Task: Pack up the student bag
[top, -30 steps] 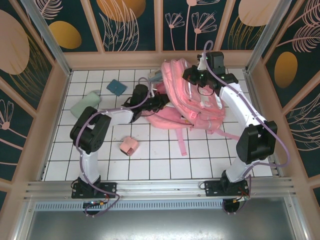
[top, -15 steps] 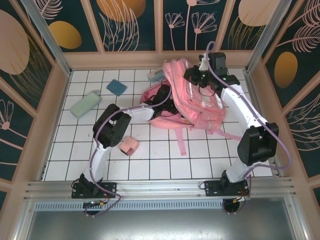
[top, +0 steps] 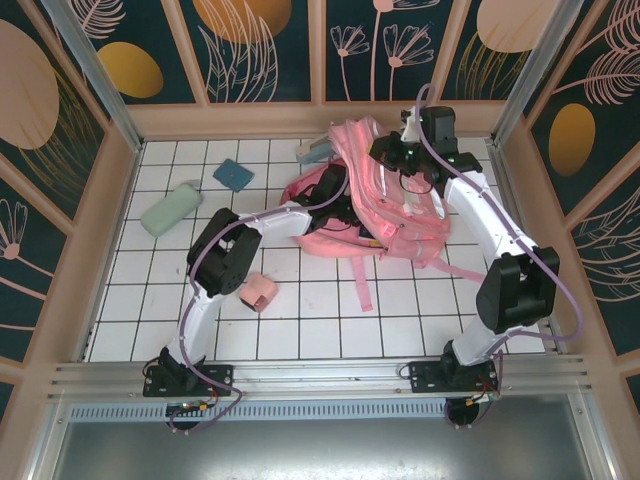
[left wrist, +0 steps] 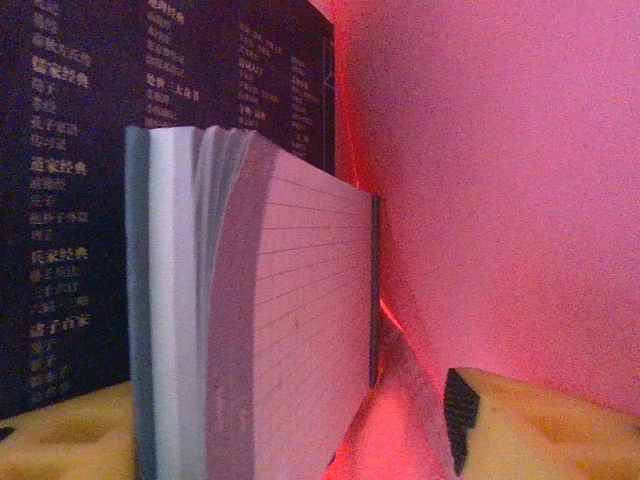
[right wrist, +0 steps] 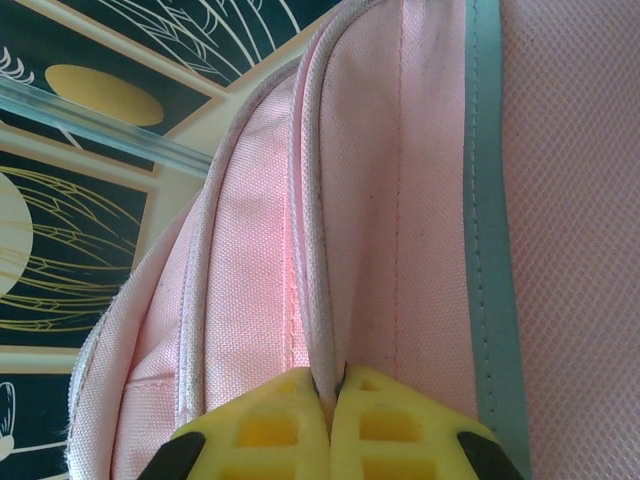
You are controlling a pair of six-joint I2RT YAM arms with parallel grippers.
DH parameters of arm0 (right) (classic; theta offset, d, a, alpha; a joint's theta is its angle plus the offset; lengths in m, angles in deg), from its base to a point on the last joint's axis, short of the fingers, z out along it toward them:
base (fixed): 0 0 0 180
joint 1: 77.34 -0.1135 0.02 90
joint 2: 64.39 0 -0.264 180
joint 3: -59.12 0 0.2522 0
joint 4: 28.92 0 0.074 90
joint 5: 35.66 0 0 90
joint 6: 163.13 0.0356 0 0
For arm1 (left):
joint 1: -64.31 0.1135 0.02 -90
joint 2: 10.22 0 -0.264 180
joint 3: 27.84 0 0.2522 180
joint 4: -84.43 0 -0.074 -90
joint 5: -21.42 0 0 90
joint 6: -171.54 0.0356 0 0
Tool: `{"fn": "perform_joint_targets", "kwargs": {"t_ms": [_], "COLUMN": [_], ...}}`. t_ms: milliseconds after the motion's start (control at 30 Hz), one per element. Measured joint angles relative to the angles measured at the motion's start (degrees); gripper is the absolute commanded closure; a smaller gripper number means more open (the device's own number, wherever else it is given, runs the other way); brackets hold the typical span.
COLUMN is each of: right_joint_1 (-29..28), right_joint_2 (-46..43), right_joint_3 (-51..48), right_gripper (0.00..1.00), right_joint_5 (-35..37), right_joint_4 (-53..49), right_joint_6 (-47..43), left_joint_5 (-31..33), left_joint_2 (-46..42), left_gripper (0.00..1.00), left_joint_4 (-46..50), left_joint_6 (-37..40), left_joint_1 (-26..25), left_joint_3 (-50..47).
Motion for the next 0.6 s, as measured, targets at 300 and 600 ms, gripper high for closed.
{"fn": "perform_joint_targets", "kwargs": {"t_ms": [300,600], "right_joint_1": [0.79,1.07], "right_joint_2": [-1.05,-1.53], "right_joint_3": [-1.33,-1.73], "right_gripper": [1.00,1.00], "right_joint_5": [-0.42,-0.63], "right_joint_4": [1.31,1.73], "right_joint_6": [0.02,0.00], "left_joint_5": [2.40,4.72], "left_joint_2": [-3.32,-9.35], "left_gripper": [0.18,0.15], "left_joint_4": [7.34,11.41], "left_joint_6": [4.70,8.57], "left_joint_1": [0.00,0.70], "left_joint_3": [0.07,-1.51]}}
